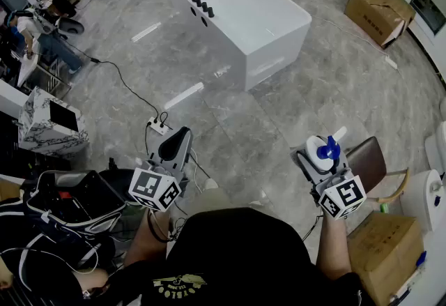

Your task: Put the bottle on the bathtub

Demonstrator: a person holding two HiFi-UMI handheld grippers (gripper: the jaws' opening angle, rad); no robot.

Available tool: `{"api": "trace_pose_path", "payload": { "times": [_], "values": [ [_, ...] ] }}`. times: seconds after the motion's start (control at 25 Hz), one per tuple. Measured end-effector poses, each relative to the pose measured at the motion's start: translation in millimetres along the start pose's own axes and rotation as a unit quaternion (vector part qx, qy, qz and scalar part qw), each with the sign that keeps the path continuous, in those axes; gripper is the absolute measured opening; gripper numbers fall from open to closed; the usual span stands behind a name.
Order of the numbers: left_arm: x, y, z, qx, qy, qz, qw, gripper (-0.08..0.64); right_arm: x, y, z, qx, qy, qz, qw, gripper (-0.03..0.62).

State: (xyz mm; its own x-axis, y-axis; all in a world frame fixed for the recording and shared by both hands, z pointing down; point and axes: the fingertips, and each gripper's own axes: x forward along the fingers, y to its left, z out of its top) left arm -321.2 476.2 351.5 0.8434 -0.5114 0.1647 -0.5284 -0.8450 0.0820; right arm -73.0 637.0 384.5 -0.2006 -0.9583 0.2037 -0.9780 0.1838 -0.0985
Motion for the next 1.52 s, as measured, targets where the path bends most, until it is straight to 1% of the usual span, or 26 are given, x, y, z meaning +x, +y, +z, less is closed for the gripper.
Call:
{"api": "trace_pose_path", "payload": {
  "times": [0.2,0.28,0.4,0.52,0.8,0.92,1.0,1.16,1.32,1.4,1.52],
  "values": [
    [-19.2,-39.7,5.0,0.001,0.012,0.004,0.9999,0.031,-37.7,-3.6,11.2,0.016,-0.006,0.004,1.0,0.27],
    [-24.0,-46.3,1.5,0.004,0.019,0.006,0.9998,0.03,-47.5,-6.8,13.1,0.016,-0.009,-0.001,1.0,0.27],
    [-2.1,-25.8,-13.4,0.009,0.026,0.009,0.9996,0.031,-25.9,-26.3,4.2,0.013,-0.015,-0.008,1.0,0.27],
    [26.1,-5.1,-22.2,0.004,0.026,0.005,0.9996,0.03,0.8,-44.6,-0.8,0.016,-0.017,-0.013,1.0,0.27],
    [85.1,22.8,-12.0,0.012,0.02,-0.027,0.9993,0.023,42.8,-60.2,19.1,0.012,-0.008,-0.03,0.999,0.27],
    [112.8,44.2,1.1,0.007,0.009,-0.044,0.999,0.023,70.6,-66.0,36.6,0.026,-0.015,-0.026,0.999,0.27],
    [131.5,58.6,5.5,0.001,0.004,-0.052,0.9986,0.021,88.7,-73.2,44.9,0.024,-0.015,-0.031,0.999,0.27],
    [163.9,76.4,-1.3,0.0,0.003,-0.064,0.9979,0.023,114.5,-89.7,45.9,0.021,-0.012,-0.046,0.999,0.27],
    [180.7,105.2,0.5,-0.002,0.001,-0.074,0.9972,0.021,149.2,-89.3,54.2,0.017,0.0,-0.049,0.999,0.268],
    [188.4,118.2,-0.4,-0.006,0.001,-0.077,0.997,0.021,164.5,-90.0,60.2,0.017,-0.001,-0.053,0.998,0.268],
    [196.4,126.8,-3.0,0.012,-0.002,-0.079,0.9968,0.015,174.7,-89.1,64.0,0.018,-0.012,-0.056,0.998,0.268]
  ]
}}
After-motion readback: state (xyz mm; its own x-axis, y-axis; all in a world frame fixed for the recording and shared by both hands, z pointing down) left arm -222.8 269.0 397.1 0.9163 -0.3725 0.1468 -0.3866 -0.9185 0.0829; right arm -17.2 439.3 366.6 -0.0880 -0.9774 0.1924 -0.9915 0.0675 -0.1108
